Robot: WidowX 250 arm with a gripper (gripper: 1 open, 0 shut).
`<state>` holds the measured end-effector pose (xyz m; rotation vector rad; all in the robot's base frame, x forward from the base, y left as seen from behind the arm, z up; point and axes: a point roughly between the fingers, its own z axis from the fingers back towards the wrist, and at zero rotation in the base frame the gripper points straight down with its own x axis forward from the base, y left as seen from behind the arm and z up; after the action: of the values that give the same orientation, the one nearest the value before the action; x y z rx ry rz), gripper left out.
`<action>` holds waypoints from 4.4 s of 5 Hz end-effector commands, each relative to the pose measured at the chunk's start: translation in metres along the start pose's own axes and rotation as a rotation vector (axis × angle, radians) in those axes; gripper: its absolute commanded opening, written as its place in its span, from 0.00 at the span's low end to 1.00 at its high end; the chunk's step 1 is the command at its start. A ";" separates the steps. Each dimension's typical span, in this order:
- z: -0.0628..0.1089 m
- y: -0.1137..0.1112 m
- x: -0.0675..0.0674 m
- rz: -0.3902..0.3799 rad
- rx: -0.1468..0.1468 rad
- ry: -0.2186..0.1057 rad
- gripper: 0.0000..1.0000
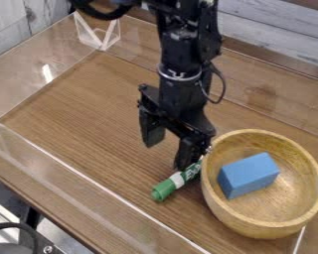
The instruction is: Put the green marker in the brown bowl
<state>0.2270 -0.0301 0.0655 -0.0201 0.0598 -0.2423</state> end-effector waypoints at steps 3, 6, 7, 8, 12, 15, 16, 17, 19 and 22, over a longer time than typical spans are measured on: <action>-0.011 -0.005 0.002 -0.024 -0.012 -0.056 1.00; -0.027 -0.007 0.000 -0.040 -0.041 -0.078 1.00; -0.032 -0.007 0.000 -0.045 -0.050 -0.087 1.00; -0.037 -0.007 0.001 -0.050 -0.055 -0.097 1.00; -0.035 -0.006 0.000 -0.054 -0.057 -0.111 0.00; -0.015 -0.008 -0.004 -0.052 -0.044 -0.082 0.00; -0.004 -0.010 -0.005 -0.048 -0.040 -0.079 0.00; 0.011 -0.014 -0.003 -0.037 -0.033 -0.090 0.00; 0.053 -0.024 0.001 -0.009 -0.008 -0.109 0.00; 0.069 -0.060 0.015 0.011 0.007 -0.167 0.00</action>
<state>0.2225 -0.0877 0.1215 -0.0226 -0.0529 -0.2282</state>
